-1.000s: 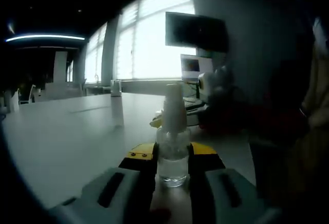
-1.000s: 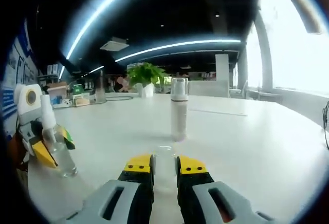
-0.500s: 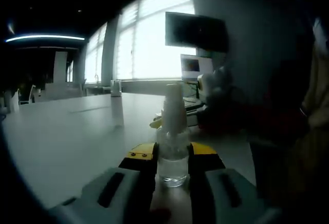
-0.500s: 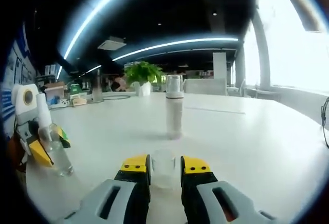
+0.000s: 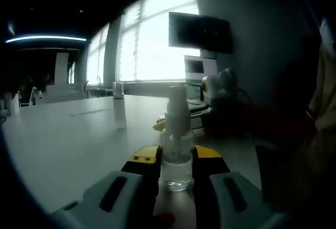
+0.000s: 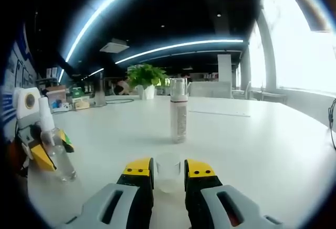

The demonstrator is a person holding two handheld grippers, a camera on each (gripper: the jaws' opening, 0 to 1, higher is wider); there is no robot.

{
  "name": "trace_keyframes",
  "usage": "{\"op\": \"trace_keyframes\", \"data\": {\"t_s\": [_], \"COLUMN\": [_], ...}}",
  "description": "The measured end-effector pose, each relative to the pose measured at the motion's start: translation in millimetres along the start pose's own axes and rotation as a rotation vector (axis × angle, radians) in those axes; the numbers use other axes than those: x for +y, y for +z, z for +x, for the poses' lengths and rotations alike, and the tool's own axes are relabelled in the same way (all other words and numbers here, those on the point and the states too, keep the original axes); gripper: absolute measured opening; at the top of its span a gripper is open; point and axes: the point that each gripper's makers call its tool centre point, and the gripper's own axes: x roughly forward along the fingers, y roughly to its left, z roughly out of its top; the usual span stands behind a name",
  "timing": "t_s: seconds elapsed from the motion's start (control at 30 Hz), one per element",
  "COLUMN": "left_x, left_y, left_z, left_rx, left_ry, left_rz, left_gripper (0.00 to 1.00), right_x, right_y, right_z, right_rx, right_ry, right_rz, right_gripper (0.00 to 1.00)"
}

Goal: Clamp pump bottle remove cover press pump head put on cover

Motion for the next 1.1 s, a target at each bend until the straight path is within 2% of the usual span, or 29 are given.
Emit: {"op": "trace_keyframes", "data": {"t_s": [0.5,0.67,1.1], "left_x": [-0.1,0.2,0.1], "left_y": [0.0,0.0,0.1], "left_z": [0.0,0.1,0.2], "left_rx": [0.000,0.001,0.001], "left_ry": [0.000,0.000,0.001], "left_rz": [-0.001,-0.002,-0.003], "left_gripper": [0.15,0.15,0.15], "right_x": [-1.2,-3.5,-1.0], "right_y": [2.4,9.0,16.0], "right_z": [-2.2,-5.7,-11.7], "right_rx": [-0.011,-0.046,-0.076], "right_ry": [-0.009,-0.020,-0.028], "right_rz": [0.000,0.008,-0.001], "right_gripper": [0.19,0.21,0.23]}}
